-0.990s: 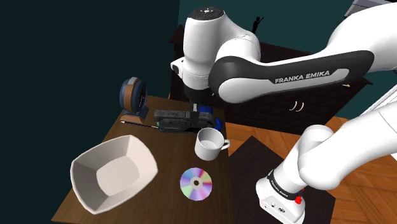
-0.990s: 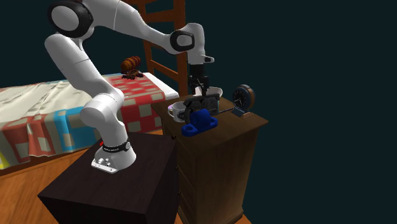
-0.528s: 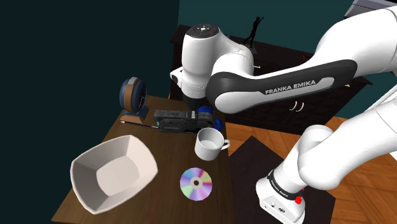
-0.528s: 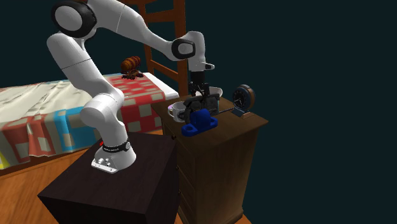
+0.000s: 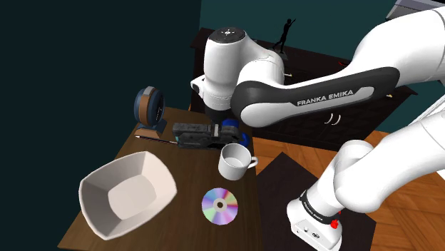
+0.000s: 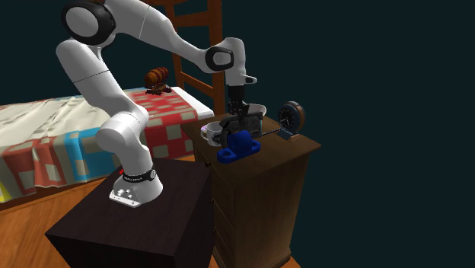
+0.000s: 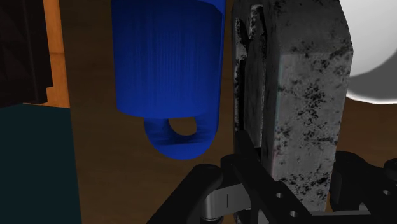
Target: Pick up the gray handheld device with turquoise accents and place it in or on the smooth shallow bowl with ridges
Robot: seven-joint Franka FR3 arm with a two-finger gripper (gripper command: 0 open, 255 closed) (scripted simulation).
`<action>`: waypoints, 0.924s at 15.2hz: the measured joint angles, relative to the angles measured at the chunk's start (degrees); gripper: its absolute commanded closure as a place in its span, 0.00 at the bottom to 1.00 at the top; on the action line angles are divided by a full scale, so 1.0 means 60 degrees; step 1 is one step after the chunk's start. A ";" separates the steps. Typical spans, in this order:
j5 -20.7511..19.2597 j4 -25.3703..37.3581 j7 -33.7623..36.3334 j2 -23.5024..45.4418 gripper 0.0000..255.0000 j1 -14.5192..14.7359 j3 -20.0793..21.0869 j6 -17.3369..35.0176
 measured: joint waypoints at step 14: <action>0.0084 0.0458 -0.0165 -0.0188 1.00 0.0015 -0.0061 -0.0633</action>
